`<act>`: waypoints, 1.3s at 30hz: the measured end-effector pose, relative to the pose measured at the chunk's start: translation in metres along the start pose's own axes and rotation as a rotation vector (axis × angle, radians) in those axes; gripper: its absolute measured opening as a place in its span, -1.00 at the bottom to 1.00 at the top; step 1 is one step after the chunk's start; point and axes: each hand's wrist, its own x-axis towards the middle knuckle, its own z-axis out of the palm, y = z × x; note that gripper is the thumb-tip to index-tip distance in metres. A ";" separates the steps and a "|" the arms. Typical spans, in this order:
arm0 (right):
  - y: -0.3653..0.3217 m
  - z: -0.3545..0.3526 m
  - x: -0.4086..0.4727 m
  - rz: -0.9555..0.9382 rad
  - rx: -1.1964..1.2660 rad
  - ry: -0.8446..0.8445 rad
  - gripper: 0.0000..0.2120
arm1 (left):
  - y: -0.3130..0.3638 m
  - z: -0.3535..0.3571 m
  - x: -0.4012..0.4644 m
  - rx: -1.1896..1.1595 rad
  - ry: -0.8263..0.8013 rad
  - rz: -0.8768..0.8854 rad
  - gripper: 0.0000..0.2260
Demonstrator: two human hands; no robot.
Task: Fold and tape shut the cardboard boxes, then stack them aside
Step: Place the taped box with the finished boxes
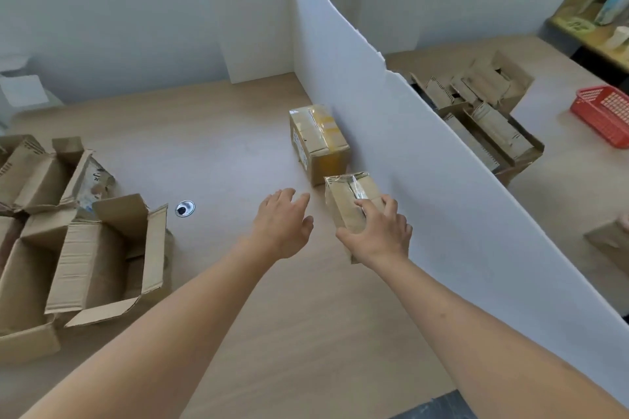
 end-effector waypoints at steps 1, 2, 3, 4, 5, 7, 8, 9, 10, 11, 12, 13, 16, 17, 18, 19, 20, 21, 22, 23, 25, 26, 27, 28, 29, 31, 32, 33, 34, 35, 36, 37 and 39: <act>0.004 0.006 0.012 -0.004 0.004 -0.014 -0.30 | 0.002 0.005 0.011 -0.012 -0.002 -0.019 -0.56; 0.008 0.012 0.024 -0.012 0.003 -0.030 -0.30 | 0.004 0.011 0.021 -0.023 -0.006 -0.040 -0.56; 0.012 0.018 0.036 -0.023 0.003 -0.043 -0.30 | 0.006 0.018 0.032 -0.025 -0.009 -0.057 -0.56; 0.016 0.025 0.048 -0.032 0.007 -0.058 -0.30 | 0.008 0.025 0.042 -0.016 -0.019 -0.071 -0.55; 0.020 0.031 0.060 -0.039 0.016 -0.071 -0.30 | 0.009 0.033 0.052 -0.001 -0.033 -0.080 -0.53; 0.025 0.044 0.083 -0.045 0.036 -0.083 -0.29 | 0.010 0.048 0.072 0.019 -0.068 -0.104 -0.49; 0.027 0.051 0.093 -0.047 0.040 -0.089 -0.29 | 0.009 0.055 0.081 0.020 -0.081 -0.118 -0.48; 0.030 0.058 0.101 -0.052 0.040 -0.099 -0.31 | 0.008 0.061 0.089 0.017 -0.089 -0.133 -0.47; 0.034 0.066 0.109 -0.061 0.035 -0.111 -0.32 | 0.007 0.068 0.097 0.011 -0.098 -0.145 -0.47; 0.037 0.073 0.116 -0.069 0.028 -0.121 -0.33 | 0.006 0.073 0.103 0.001 -0.109 -0.155 -0.47; 0.041 0.080 0.122 -0.075 0.016 -0.129 -0.33 | 0.005 0.080 0.108 -0.009 -0.123 -0.160 -0.47; 0.043 0.087 0.127 -0.081 0.002 -0.134 -0.33 | 0.005 0.086 0.113 -0.018 -0.136 -0.164 -0.47; 0.051 0.103 0.137 -0.097 -0.048 -0.145 -0.32 | 0.004 0.102 0.122 -0.034 -0.161 -0.166 -0.47; 0.055 0.107 0.138 -0.104 -0.072 -0.148 -0.31 | 0.004 0.106 0.124 -0.040 -0.165 -0.165 -0.46; 0.058 0.111 0.140 -0.116 -0.100 -0.152 -0.30 | 0.004 0.109 0.125 -0.045 -0.170 -0.164 -0.46; 0.061 0.113 0.141 -0.128 -0.124 -0.157 -0.28 | 0.004 0.112 0.124 -0.050 -0.176 -0.165 -0.46; 0.062 0.114 0.142 -0.138 -0.140 -0.162 -0.26 | 0.003 0.113 0.123 -0.056 -0.183 -0.167 -0.46; 0.061 0.114 0.144 -0.144 -0.150 -0.168 -0.24 | 0.003 0.114 0.122 -0.060 -0.190 -0.168 -0.46; 0.059 0.113 0.145 -0.146 -0.157 -0.173 -0.22 | 0.003 0.113 0.121 -0.061 -0.195 -0.168 -0.46; 0.056 0.110 0.146 -0.145 -0.160 -0.177 -0.21 | 0.002 0.111 0.119 -0.060 -0.198 -0.168 -0.46; 0.050 0.102 0.146 -0.149 -0.151 -0.183 -0.21 | 0.001 0.105 0.116 -0.052 -0.196 -0.168 -0.45; 0.046 0.098 0.145 -0.161 -0.147 -0.185 -0.23 | 0.000 0.100 0.114 -0.046 -0.191 -0.167 -0.45; 0.043 0.093 0.143 -0.179 -0.143 -0.187 -0.26 | -0.001 0.096 0.111 -0.042 -0.184 -0.165 -0.45; 0.038 0.088 0.140 -0.200 -0.134 -0.186 -0.29 | -0.001 0.090 0.108 -0.039 -0.178 -0.163 -0.45; 0.034 0.083 0.137 -0.220 -0.118 -0.186 -0.32 | -0.001 0.085 0.103 -0.040 -0.173 -0.160 -0.45; 0.022 0.070 0.128 -0.252 -0.085 -0.197 -0.37 | -0.002 0.072 0.092 -0.050 -0.161 -0.154 -0.45; 0.016 0.063 0.123 -0.268 -0.081 -0.213 -0.38 | -0.004 0.064 0.085 -0.057 -0.153 -0.150 -0.46; 0.009 0.056 0.116 -0.290 -0.089 -0.230 -0.39 | -0.005 0.056 0.078 -0.067 -0.142 -0.146 -0.47; 0.003 0.048 0.109 -0.314 -0.101 -0.242 -0.38 | -0.008 0.047 0.070 -0.078 -0.129 -0.143 -0.48; -0.004 0.039 0.102 -0.336 -0.111 -0.250 -0.38 | -0.010 0.038 0.062 -0.084 -0.116 -0.139 -0.49; -0.011 0.030 0.094 -0.357 -0.118 -0.253 -0.37 | -0.013 0.030 0.053 -0.083 -0.105 -0.136 -0.49; -0.018 0.022 0.086 -0.381 -0.124 -0.251 -0.37 | -0.015 0.021 0.043 -0.076 -0.096 -0.133 -0.50; -0.033 0.007 0.070 -0.431 -0.136 -0.234 -0.36 | -0.021 0.004 0.024 -0.058 -0.074 -0.127 -0.50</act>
